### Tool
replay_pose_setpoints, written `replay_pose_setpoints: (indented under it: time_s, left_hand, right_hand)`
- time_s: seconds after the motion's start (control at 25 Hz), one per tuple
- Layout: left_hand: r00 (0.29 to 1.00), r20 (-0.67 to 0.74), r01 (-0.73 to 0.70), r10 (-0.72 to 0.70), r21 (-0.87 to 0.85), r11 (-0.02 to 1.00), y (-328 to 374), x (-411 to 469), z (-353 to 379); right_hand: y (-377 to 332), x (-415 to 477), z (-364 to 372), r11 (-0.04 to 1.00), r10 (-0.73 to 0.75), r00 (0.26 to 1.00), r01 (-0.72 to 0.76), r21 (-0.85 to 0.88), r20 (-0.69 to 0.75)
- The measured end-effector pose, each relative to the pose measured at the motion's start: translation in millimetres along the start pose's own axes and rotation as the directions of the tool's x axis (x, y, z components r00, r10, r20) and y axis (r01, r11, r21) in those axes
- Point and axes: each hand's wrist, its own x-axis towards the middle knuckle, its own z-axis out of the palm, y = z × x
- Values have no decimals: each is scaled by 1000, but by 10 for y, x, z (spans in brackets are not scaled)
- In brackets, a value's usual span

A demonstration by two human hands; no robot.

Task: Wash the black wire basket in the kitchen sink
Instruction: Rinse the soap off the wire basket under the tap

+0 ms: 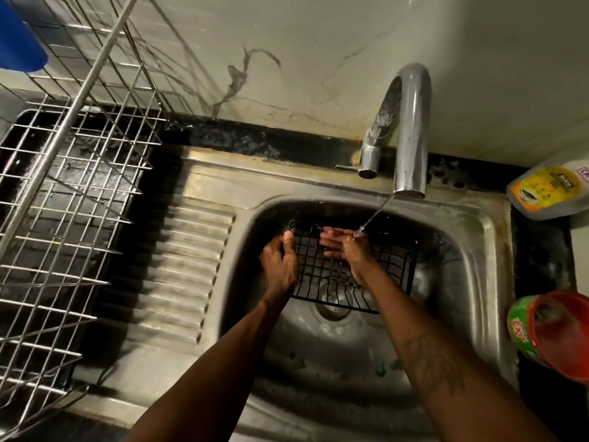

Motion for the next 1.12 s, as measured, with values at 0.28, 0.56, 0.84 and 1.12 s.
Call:
replay_pose_setpoints:
  time_s: [0.28,0.56,0.84,1.12]
  left_hand:
    - [988,20,150,-151,58,987,-10,35,122]
    - [984,55,158,-169,166,973,147,-24,140]
    - [918,-59,397,-393,184,899,104,-79,-57]
    - [951,-89,308,-297,176,935,279,-143,-273]
  right_hand:
    - [395,-232,-248,937,318,887,-240,-254,336]
    - [164,66,-58,980,109,993,-99,173,-50]
    - [277,-316,32,228,-789,581,576,-785,198]
    - [29,-405,-482,224,-692,715,88,-971,-95]
